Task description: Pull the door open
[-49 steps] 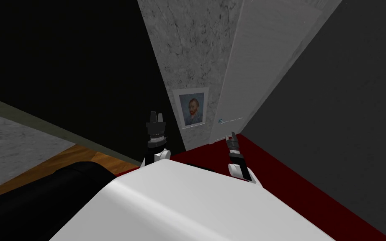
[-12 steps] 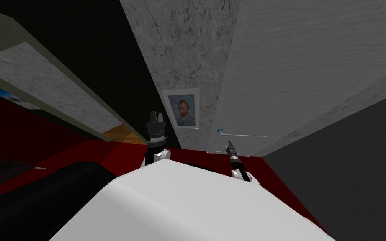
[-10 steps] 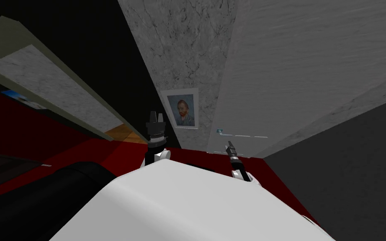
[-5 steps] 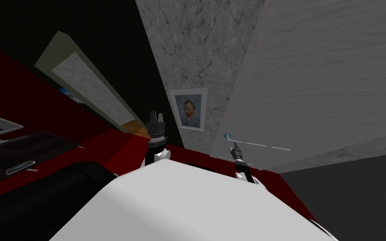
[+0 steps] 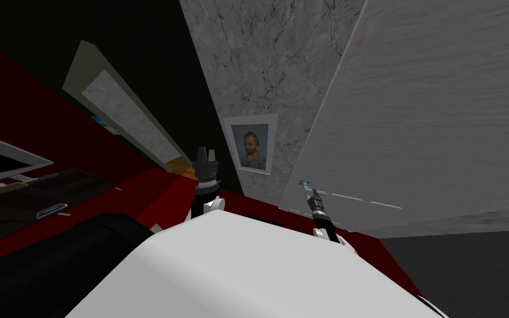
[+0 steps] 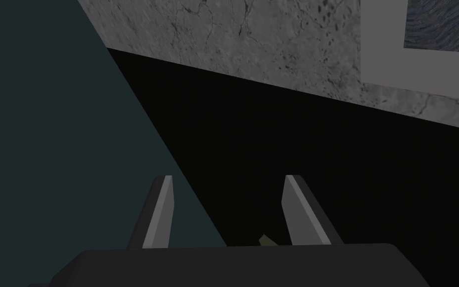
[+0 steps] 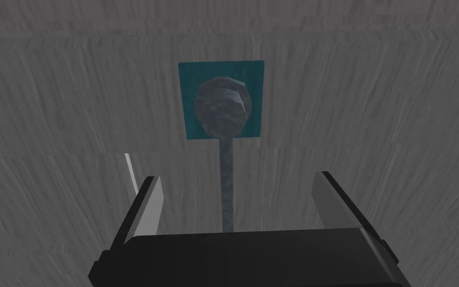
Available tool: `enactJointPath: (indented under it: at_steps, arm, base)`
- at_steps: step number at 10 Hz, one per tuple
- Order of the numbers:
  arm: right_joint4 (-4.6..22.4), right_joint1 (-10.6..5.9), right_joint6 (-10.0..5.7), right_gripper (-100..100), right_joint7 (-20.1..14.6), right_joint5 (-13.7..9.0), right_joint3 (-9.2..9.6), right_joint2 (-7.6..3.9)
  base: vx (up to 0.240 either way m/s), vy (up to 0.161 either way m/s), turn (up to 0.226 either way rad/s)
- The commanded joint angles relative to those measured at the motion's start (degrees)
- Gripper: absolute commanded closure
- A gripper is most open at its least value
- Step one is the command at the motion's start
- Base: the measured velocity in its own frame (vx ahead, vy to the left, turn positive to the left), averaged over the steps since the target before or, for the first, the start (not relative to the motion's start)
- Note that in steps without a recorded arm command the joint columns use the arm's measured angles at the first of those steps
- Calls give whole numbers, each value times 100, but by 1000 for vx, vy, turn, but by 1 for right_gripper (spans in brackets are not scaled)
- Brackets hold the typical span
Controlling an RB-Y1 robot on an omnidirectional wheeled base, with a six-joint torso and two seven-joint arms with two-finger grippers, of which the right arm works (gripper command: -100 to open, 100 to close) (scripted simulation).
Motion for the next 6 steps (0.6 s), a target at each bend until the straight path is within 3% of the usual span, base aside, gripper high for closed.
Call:
enactJointPath:
  at_steps: [1, 2, 4, 5, 6]
  arm:
    - [100, 85, -17, -100, 12, -61, -174, -34]
    - [140, 95, -36, -100, 11, -88, -247, -53]
    - [200, 110, -65, -100, 10, -127, -360, -81]
    - [281, 40, -81, -100, 8, -106, -301, -69]
    - [281, 40, -81, 100, 8, -106, -301, -69]
  base:
    - [40, -7, 276]
    - [71, -29, 278]
    - [69, -31, 113]
    - [36, -25, 46]
    - [-4, 3, -41]
